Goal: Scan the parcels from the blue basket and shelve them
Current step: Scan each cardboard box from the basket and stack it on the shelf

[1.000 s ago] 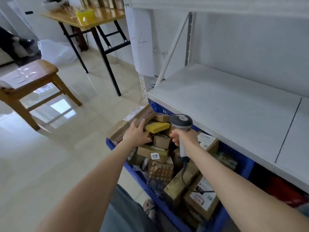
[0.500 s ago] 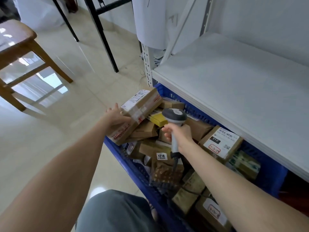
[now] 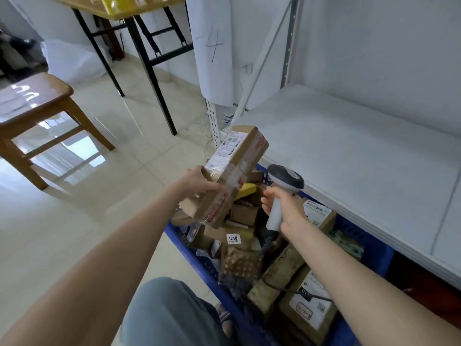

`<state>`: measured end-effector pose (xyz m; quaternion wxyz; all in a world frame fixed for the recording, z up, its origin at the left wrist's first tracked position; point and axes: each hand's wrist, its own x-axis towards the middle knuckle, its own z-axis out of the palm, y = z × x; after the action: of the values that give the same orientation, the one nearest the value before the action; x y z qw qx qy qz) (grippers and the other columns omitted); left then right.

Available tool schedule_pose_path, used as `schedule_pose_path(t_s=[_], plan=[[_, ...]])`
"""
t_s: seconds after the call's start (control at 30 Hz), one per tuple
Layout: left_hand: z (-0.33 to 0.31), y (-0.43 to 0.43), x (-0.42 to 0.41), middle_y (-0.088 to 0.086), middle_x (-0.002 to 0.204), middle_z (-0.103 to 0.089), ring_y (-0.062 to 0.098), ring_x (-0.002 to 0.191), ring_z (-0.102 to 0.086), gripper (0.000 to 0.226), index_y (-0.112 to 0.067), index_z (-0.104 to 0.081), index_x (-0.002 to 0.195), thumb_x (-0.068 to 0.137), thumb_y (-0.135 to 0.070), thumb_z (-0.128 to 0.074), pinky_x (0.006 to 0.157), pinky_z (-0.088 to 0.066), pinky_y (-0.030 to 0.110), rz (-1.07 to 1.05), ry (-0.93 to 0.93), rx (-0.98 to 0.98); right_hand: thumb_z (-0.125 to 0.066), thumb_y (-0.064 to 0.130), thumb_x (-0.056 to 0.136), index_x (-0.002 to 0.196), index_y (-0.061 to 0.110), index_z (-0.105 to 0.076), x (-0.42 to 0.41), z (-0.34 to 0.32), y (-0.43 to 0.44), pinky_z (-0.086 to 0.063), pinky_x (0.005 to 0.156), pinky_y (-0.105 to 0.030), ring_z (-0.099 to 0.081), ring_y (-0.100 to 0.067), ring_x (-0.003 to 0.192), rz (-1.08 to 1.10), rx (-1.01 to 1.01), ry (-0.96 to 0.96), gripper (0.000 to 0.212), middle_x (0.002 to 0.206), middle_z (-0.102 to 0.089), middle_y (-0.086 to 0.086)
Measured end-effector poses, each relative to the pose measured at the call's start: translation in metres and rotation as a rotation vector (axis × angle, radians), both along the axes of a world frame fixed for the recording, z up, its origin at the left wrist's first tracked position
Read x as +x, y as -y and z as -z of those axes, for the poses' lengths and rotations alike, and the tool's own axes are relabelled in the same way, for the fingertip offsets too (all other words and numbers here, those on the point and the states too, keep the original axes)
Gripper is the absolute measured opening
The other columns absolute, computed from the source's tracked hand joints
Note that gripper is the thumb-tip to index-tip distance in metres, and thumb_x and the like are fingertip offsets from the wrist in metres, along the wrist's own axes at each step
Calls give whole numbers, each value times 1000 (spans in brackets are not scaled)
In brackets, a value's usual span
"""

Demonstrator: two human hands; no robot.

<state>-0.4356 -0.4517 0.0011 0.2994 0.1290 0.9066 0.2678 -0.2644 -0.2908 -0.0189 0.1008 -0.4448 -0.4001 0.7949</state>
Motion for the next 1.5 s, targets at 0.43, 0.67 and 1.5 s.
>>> schedule_pose_path(t_s=[0.43,0.67,1.5], plan=[[0,-70,187,6,134,-49,25,118,-50,83,-17,-40,138,73,-61,-69,102,-43,46,17,143,181,-71,20,82,108,7,-68,150,-28,-31,-54,81,-43,-67,-32,88,35,-200,-52,30,98,-70,-15],[1,-69,212,6,118,-59,23,107,-57,52,-14,-52,120,83,-45,-68,81,-49,36,-119,447,523,-71,17,82,101,9,-72,193,-13,-47,-55,74,-41,-68,-29,80,121,-191,-75,20,92,-73,-12],[-1,-71,229,5,118,-68,25,108,-65,55,-20,-51,132,82,-31,-71,86,-56,42,61,536,650,-73,14,80,101,8,-67,218,-16,-59,-54,81,-44,-64,-30,82,4,119,-18,23,89,-67,-15]])
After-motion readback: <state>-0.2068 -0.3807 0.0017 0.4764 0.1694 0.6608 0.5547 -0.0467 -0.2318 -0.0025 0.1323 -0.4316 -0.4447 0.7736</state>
